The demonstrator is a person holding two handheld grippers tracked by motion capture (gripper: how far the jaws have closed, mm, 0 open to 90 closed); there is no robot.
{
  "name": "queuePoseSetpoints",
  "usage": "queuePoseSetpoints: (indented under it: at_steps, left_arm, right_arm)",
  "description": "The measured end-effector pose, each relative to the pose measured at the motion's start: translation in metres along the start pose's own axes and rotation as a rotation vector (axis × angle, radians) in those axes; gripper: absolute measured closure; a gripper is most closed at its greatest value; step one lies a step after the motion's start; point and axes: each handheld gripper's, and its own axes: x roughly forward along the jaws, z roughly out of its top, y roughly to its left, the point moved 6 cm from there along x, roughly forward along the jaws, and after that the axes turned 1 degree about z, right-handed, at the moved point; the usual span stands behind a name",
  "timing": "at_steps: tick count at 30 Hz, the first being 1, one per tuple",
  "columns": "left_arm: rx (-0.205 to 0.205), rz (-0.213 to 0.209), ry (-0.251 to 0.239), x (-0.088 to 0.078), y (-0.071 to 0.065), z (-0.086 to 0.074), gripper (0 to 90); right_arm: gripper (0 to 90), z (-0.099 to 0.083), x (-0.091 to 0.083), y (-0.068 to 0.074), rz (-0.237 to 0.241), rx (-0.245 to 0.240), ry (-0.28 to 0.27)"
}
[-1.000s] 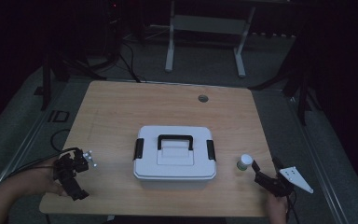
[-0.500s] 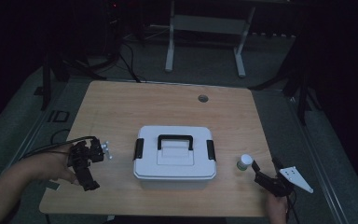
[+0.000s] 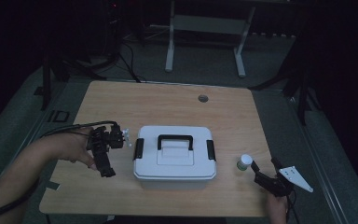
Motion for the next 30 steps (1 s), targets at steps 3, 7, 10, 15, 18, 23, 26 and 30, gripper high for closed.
queuePoseSetpoints:
  at_steps: [3,7,10,15,18,23,26,30]
  left_arm:
    - [0.006,-0.002,-0.005,-0.005,0.001,0.006,2.2]
    - [0.029,0.014,-0.002,-0.011,0.006,0.019,2.2]
    - [0.049,0.008,0.006,-0.011,0.005,0.031,2.2]
    - [0.08,0.009,0.013,-0.012,0.007,0.047,2.2]
    - [0.099,-0.009,0.003,-0.013,0.006,0.058,2.2]
    - [0.133,0.016,0.01,-0.012,0.007,0.075,2.2]
    - [0.155,0.022,-0.003,-0.013,0.006,0.086,7.7]
    - [0.169,0.032,0.0,-0.01,0.008,0.1,8.1]
  right_arm:
    - [11.9,0.0,0.0,0.0,-0.001,0.0,0.001]
    - [11.9,0.0,0.0,0.0,0.003,0.004,-0.003]
    - [11.9,0.0,-0.001,0.0,0.005,0.008,-0.002]
    - [11.9,0.0,-0.001,-0.001,0.006,0.012,-0.003]
    - [11.9,0.0,-0.001,-0.001,0.006,0.015,-0.006]
    - [11.9,0.0,-0.001,-0.001,0.008,0.017,-0.007]
    - [11.9,0.0,-0.001,-0.001,0.01,0.017,-0.007]
    - [11.9,0.0,-0.002,-0.002,0.012,0.019,-0.008]
